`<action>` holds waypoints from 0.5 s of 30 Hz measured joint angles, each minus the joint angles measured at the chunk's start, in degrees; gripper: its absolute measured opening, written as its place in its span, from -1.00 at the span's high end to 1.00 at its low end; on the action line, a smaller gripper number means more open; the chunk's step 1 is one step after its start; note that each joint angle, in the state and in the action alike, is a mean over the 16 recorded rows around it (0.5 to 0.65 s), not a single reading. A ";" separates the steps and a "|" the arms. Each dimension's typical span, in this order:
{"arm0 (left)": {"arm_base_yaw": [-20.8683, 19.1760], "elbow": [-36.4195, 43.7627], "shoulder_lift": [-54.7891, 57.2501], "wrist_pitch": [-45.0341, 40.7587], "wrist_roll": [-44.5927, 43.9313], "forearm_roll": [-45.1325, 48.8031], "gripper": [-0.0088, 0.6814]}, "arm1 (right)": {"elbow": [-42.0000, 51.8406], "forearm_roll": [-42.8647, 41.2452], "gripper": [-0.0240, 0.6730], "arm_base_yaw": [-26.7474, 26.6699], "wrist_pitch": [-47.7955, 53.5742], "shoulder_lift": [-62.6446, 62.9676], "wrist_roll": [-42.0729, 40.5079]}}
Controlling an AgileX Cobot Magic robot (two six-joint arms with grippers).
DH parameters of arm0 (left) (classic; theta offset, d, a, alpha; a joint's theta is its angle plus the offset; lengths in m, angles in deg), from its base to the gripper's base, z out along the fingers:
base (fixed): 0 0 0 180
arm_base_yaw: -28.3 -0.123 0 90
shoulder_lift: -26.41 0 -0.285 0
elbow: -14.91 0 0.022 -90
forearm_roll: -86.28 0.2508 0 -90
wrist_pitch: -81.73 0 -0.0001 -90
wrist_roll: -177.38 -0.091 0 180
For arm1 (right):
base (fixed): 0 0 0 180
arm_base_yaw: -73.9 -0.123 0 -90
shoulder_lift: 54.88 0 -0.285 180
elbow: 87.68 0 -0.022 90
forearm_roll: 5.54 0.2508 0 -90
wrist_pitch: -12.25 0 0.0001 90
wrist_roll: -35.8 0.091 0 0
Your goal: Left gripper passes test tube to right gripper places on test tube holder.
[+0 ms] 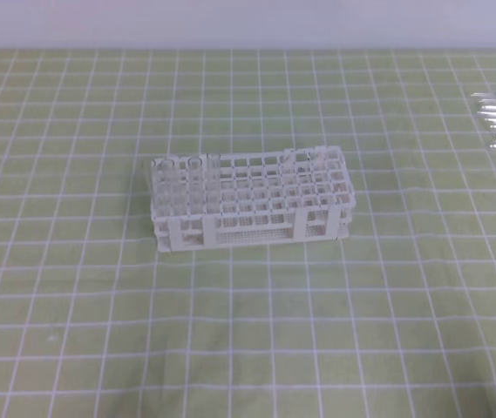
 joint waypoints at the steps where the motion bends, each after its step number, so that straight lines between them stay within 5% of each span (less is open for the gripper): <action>1: 0.09 0.02 0.12 -0.40 0.06 0.13 0.95 | 0.00 0.01 0.94 0.00 0.00 -0.01 0.00; 15: 0.52 -0.19 0.63 -2.60 -0.05 1.06 0.95 | 0.00 0.01 0.94 0.00 0.00 -0.02 0.00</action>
